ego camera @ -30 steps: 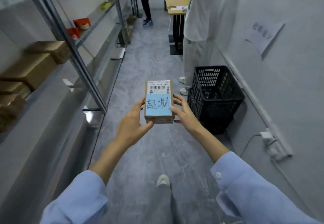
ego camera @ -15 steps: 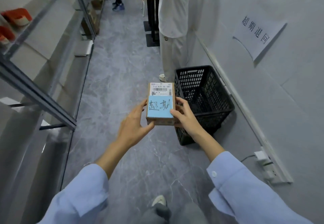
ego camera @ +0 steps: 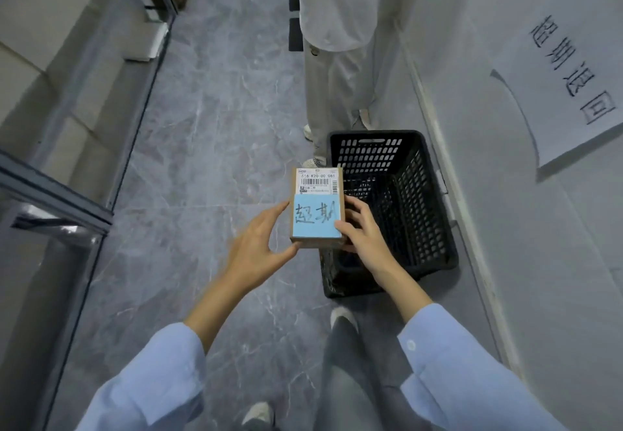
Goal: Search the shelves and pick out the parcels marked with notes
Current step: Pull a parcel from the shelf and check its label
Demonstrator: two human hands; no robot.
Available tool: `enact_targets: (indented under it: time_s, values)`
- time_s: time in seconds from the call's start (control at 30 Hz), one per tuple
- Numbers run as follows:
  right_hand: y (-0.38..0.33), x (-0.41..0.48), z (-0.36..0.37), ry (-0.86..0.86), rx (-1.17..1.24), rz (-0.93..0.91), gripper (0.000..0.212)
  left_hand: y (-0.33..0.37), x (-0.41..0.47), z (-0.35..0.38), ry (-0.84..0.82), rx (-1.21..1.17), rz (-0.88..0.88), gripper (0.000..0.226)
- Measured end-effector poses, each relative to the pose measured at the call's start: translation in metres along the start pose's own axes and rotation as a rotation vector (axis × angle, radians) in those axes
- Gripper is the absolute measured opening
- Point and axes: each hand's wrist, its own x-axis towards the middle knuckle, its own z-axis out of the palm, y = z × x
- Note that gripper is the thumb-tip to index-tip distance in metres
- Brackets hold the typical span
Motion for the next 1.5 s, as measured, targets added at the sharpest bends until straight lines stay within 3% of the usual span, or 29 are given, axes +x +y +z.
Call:
enact_targets:
  time_s: [0.4,0.87,1.17,1.5]
  values:
    - [0.066,0.202,-0.131,0.068,-0.085,0.222,0.051,-0.041,0.157,0.115,-0.023,0.280,-0.175,0.078]
    - [0.222,0.411,-0.133,0.080,-0.179,0.325,0.051,-0.142,0.234,0.210,-0.099,0.353,-0.252,0.075]
    - [0.283,0.459,-0.133,0.079,-0.181,0.314,0.050,-0.171,0.252,0.241,-0.106,0.343,-0.278,0.073]
    - [0.283,0.457,-0.140,0.019,-0.234,0.328,0.056,-0.164,0.252,0.240,-0.115,0.335,-0.275,0.073]
